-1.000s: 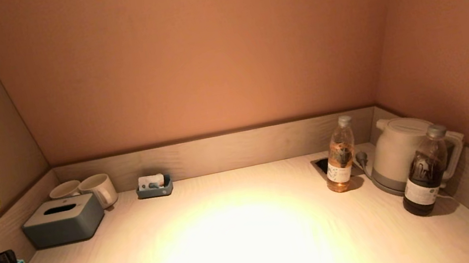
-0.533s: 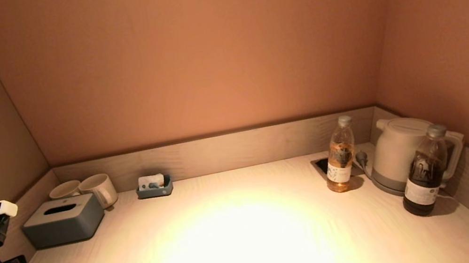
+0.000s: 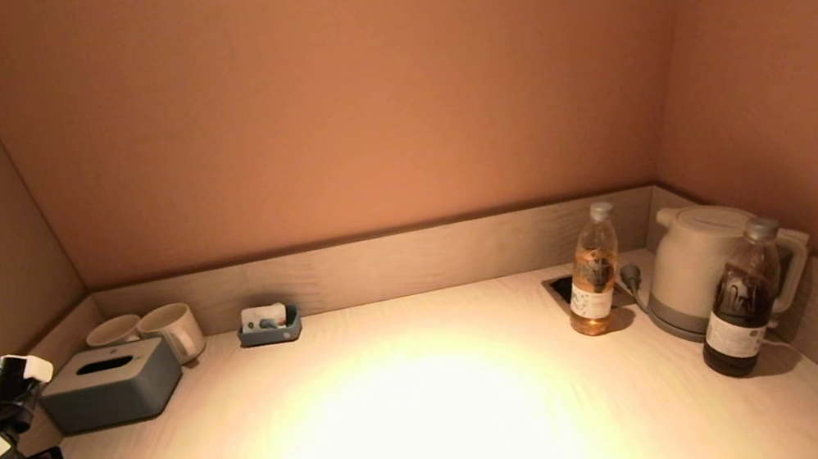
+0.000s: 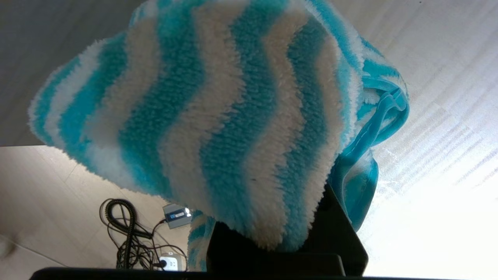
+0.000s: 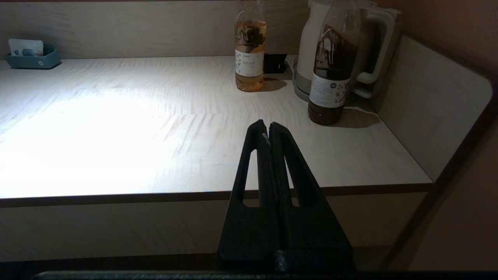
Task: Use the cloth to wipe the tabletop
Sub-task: Place the tablecloth
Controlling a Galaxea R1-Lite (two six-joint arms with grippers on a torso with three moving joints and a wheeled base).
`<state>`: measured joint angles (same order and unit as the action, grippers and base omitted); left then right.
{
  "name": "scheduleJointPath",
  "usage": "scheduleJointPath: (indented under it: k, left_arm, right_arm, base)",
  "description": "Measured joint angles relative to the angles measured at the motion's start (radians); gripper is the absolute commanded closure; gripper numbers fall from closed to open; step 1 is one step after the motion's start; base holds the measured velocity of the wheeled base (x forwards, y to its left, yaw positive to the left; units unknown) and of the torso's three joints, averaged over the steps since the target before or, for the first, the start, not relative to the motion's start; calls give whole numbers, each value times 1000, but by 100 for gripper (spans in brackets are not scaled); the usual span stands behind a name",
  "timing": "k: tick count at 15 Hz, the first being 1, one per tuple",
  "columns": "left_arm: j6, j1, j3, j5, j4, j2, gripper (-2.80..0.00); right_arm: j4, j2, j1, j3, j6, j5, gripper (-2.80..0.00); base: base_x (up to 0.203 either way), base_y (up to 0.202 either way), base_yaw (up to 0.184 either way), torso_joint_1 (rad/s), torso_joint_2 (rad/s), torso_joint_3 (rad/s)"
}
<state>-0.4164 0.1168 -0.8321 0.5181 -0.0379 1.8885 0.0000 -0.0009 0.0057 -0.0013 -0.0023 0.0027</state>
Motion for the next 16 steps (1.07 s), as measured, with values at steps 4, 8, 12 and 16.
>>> scheduleJointPath:
  k: [4, 8, 12, 16]
  left_arm:
    - [-5, 3, -21, -1, -1, 24, -280]
    - [-28, 21, -92, -13, -29, 46, -280]
    - [-100, 23, -208, -55, -164, 56, -280]
    - [-188, 24, -374, -242, -407, 71, -280]
  right_arm:
    - [0, 0, 0, 0, -1, 0, 0]
    - [0, 0, 0, 0, 0, 0, 0]
    - [0, 0, 0, 0, 0, 0, 0]
    - [0, 0, 0, 0, 0, 0, 0]
  base:
    - [0, 0, 0, 0, 0, 0]
    - [0, 0, 0, 0, 0, 0]
    - [0, 0, 0, 0, 0, 0]
    - [0, 0, 0, 0, 0, 0]
